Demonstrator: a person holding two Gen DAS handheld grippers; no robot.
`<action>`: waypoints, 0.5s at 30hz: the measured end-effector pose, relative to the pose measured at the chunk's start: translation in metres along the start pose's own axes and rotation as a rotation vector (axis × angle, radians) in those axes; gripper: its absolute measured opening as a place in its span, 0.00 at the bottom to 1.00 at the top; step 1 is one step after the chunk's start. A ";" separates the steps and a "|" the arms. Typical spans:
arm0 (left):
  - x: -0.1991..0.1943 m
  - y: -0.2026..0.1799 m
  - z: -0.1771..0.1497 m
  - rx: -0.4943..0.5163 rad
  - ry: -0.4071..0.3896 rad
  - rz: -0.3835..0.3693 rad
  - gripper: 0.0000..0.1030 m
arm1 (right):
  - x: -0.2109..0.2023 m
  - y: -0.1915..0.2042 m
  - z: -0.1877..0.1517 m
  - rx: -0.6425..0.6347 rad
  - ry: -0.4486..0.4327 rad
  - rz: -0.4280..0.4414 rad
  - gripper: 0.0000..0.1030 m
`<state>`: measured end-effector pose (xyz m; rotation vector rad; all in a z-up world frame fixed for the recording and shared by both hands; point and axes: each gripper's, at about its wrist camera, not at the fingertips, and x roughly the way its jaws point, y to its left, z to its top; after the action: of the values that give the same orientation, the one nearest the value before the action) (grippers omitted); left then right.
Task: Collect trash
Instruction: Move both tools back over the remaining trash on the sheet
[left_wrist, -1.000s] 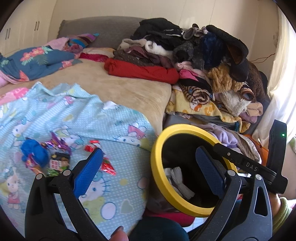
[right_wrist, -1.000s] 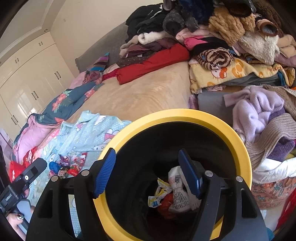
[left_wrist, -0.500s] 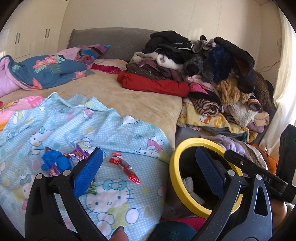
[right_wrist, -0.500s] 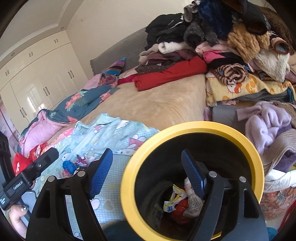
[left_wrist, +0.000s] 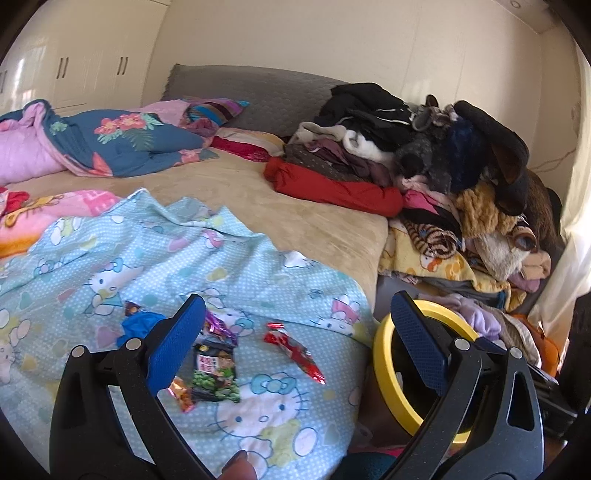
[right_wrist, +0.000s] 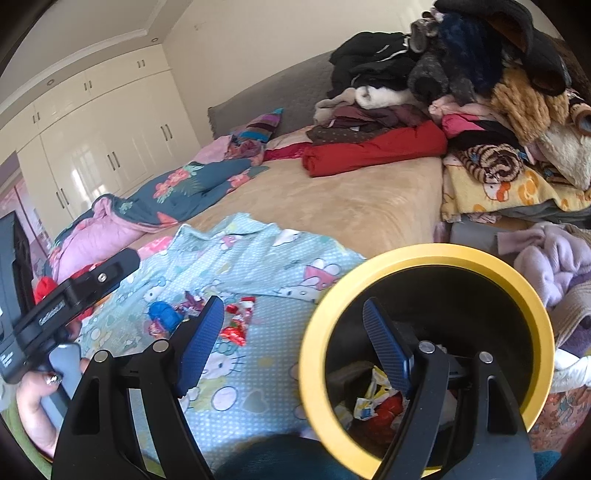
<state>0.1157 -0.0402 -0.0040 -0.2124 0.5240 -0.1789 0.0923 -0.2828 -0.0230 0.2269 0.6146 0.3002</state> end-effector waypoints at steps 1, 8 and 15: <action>0.000 0.004 0.001 -0.007 -0.002 0.003 0.89 | 0.001 0.002 0.000 -0.005 0.001 0.003 0.74; -0.002 0.034 0.007 -0.066 -0.017 0.040 0.89 | 0.011 0.033 -0.005 -0.052 0.021 0.041 0.74; -0.003 0.068 0.012 -0.124 -0.025 0.077 0.89 | 0.027 0.068 -0.011 -0.113 0.050 0.088 0.74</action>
<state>0.1265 0.0283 -0.0092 -0.3144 0.5181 -0.0684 0.0926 -0.2091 -0.0266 0.1385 0.6362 0.4250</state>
